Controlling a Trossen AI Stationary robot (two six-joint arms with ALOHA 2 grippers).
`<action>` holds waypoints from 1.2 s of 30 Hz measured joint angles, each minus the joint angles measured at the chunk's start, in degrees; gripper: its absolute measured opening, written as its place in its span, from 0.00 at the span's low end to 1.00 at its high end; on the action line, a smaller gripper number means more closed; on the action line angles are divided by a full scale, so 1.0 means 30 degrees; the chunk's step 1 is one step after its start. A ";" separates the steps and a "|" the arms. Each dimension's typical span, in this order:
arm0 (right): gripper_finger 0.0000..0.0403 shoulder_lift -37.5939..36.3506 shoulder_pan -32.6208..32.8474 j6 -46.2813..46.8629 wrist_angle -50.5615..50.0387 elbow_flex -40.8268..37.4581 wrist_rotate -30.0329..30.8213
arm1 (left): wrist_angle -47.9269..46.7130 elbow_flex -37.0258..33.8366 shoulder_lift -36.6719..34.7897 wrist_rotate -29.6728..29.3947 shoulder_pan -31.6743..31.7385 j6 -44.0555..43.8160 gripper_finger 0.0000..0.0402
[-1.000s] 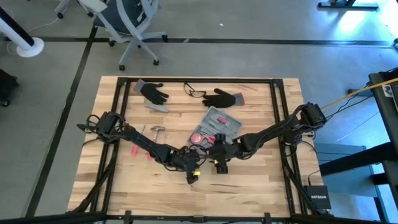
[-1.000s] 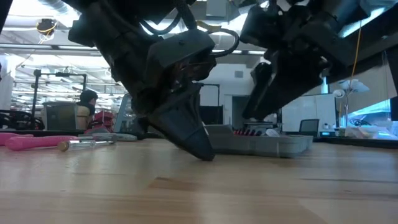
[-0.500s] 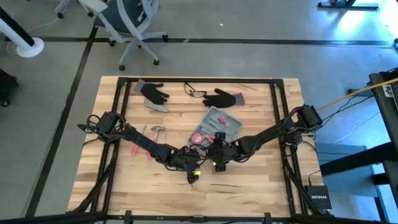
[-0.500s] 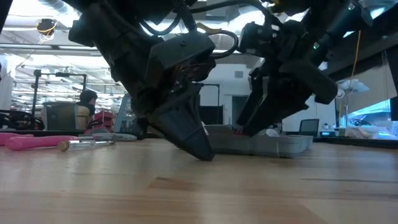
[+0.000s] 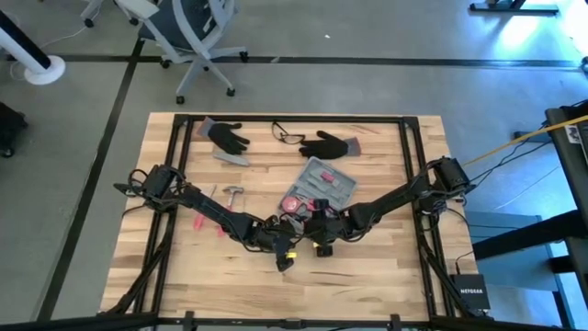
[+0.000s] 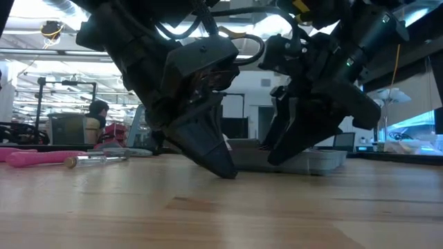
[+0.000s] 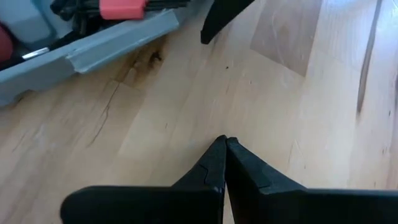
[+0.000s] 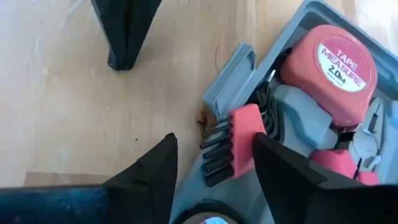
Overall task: Prefit tool cases
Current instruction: Remove the orange allen wrench set from the gray tool case
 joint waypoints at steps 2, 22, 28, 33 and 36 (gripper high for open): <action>0.48 0.0033 0.0009 0.0002 0.0043 0.0000 0.0171 | -0.0020 0.0007 0.0000 -0.0007 -0.0001 0.0000 0.00; 0.01 0.0026 0.0029 -0.0009 -0.2237 0.1900 0.0690 | -0.0152 0.0007 0.0000 0.0000 0.0000 -0.0124 0.00; 0.00 -0.0003 0.0029 -0.0009 -0.4534 0.3359 0.0702 | -0.0432 -0.0002 -0.0373 0.0856 0.0000 0.0372 0.00; 0.00 -0.0272 0.0029 -0.0009 -0.6080 0.4569 0.0858 | -0.2217 -0.0022 -0.2439 0.1591 -0.0175 0.1679 0.00; 0.00 -0.0866 0.0029 0.0017 -0.6454 0.4932 0.1189 | -0.4240 -0.0007 -0.4156 0.1064 -0.0430 0.2637 0.00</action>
